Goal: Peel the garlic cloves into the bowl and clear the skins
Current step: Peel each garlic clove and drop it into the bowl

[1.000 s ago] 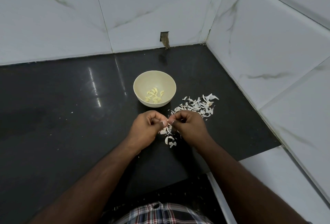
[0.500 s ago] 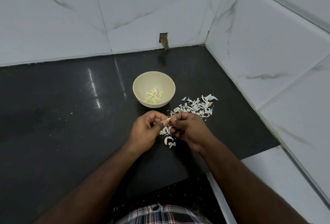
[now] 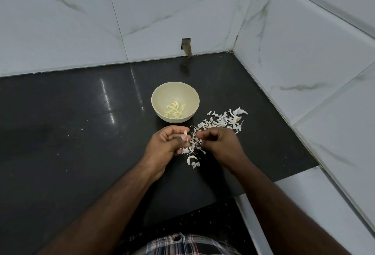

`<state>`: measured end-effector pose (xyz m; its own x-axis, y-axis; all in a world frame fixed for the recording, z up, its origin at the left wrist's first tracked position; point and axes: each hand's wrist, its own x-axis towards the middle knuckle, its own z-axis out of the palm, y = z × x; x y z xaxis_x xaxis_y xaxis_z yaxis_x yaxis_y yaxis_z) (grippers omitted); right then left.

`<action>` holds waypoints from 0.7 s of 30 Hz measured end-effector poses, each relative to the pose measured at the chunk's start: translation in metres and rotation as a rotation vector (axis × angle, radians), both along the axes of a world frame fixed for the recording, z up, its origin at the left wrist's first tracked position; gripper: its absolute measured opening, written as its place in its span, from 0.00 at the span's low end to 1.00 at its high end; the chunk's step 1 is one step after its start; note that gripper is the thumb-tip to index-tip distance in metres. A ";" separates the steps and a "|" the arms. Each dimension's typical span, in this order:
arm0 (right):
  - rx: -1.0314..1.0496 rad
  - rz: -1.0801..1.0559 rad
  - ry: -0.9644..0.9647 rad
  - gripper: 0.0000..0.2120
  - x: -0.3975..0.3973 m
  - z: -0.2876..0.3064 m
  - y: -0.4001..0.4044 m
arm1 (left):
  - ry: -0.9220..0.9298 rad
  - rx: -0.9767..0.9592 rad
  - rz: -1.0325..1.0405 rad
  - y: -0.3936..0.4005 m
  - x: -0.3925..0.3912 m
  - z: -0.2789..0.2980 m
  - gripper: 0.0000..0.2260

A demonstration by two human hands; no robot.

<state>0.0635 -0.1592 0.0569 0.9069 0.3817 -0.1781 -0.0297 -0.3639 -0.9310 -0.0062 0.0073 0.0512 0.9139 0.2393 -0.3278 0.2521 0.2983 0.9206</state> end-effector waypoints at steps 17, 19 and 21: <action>0.241 -0.012 0.215 0.08 -0.012 0.009 0.019 | -0.090 0.277 -0.002 0.007 0.000 0.004 0.08; 0.278 -0.034 0.314 0.10 -0.012 0.010 0.020 | -0.126 0.369 -0.022 0.006 0.000 0.006 0.09; 0.271 -0.056 0.335 0.10 -0.012 0.010 0.021 | -0.135 0.429 -0.034 0.007 0.000 0.006 0.09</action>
<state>0.0512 -0.1380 0.0666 0.8368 0.4068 -0.3664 -0.3594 -0.0967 -0.9282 -0.0066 0.0141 0.0571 0.9515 0.2962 -0.0831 0.1245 -0.1238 0.9845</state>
